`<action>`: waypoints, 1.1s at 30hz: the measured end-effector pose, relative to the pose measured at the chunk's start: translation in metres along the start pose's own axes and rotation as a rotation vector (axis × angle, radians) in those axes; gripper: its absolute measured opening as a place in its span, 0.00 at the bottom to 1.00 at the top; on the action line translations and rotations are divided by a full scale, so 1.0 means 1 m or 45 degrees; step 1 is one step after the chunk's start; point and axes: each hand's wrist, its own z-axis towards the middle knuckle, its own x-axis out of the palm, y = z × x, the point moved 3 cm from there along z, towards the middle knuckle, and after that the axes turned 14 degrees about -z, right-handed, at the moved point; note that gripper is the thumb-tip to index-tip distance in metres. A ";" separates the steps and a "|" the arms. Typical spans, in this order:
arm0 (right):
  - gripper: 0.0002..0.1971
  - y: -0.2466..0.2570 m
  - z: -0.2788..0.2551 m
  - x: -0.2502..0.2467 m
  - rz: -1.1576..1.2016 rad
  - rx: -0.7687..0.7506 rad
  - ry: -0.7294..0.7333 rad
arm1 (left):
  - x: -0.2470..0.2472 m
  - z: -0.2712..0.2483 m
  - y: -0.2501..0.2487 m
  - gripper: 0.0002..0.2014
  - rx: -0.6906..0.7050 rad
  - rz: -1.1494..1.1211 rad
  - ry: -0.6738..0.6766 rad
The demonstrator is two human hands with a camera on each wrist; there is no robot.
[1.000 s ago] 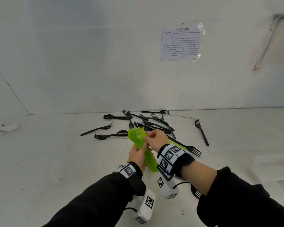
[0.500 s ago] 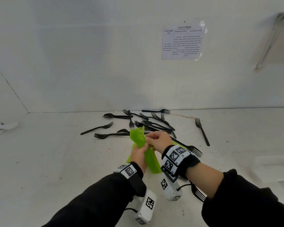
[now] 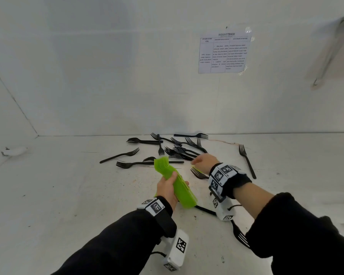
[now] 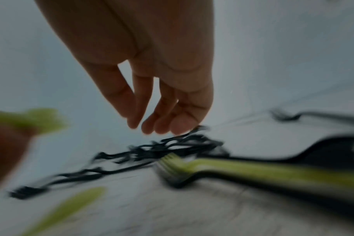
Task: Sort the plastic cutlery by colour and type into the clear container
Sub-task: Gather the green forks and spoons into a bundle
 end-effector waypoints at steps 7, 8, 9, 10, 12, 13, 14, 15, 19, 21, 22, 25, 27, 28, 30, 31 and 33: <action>0.17 -0.051 0.029 0.016 -0.561 0.095 -0.043 | -0.002 0.000 0.002 0.05 -0.037 -0.037 -0.032; 0.17 -0.054 0.030 0.018 -0.570 0.110 -0.045 | -0.002 0.000 0.002 0.04 -0.027 -0.021 -0.017; 0.17 -0.055 0.030 0.019 -0.587 0.117 -0.040 | -0.002 0.000 0.001 0.03 -0.011 -0.003 0.000; 0.16 -0.055 0.031 0.018 -0.591 0.118 -0.038 | -0.002 -0.001 0.000 0.03 -0.002 0.009 0.017; 0.15 -0.051 0.031 0.013 -0.565 0.107 -0.054 | -0.002 -0.002 -0.001 0.03 0.008 0.019 0.027; 0.15 -0.046 0.030 0.006 -0.536 0.100 -0.070 | -0.002 -0.002 -0.001 0.03 0.014 0.021 0.031; 0.15 -0.041 0.028 -0.001 -0.495 0.087 -0.092 | -0.001 -0.002 -0.001 0.03 0.021 0.021 0.036; 0.15 -0.034 0.024 -0.008 -0.446 0.069 -0.120 | -0.001 -0.001 -0.002 0.03 0.028 0.030 0.035; 0.12 0.001 -0.003 -0.027 -0.330 -0.147 -0.253 | -0.002 0.000 0.000 0.03 0.051 0.081 0.018; 0.11 0.016 -0.021 -0.022 -0.257 -0.264 -0.216 | -0.002 0.000 0.003 0.03 0.056 0.087 0.027; 0.11 0.020 -0.029 -0.017 -0.193 -0.297 -0.164 | -0.001 -0.001 0.004 0.03 0.057 0.090 0.034; 0.12 0.024 -0.046 0.001 0.033 -0.318 -0.049 | 0.002 -0.003 0.006 0.08 0.033 0.061 0.032; 0.11 0.023 -0.049 0.011 0.093 -0.314 -0.051 | 0.000 -0.004 0.007 0.11 0.007 0.022 0.006; 0.10 0.022 -0.051 0.014 0.107 -0.311 -0.056 | -0.001 -0.006 0.007 0.12 0.000 0.016 -0.001; 0.10 0.019 -0.055 0.017 0.135 -0.307 -0.049 | -0.003 -0.008 0.009 0.13 0.004 0.037 0.004; 0.10 0.018 -0.058 0.018 0.160 -0.305 -0.039 | -0.004 -0.010 0.009 0.13 0.017 0.053 0.016; 0.11 0.016 -0.062 0.019 0.204 -0.288 -0.016 | -0.003 -0.012 0.012 0.09 0.045 0.087 0.043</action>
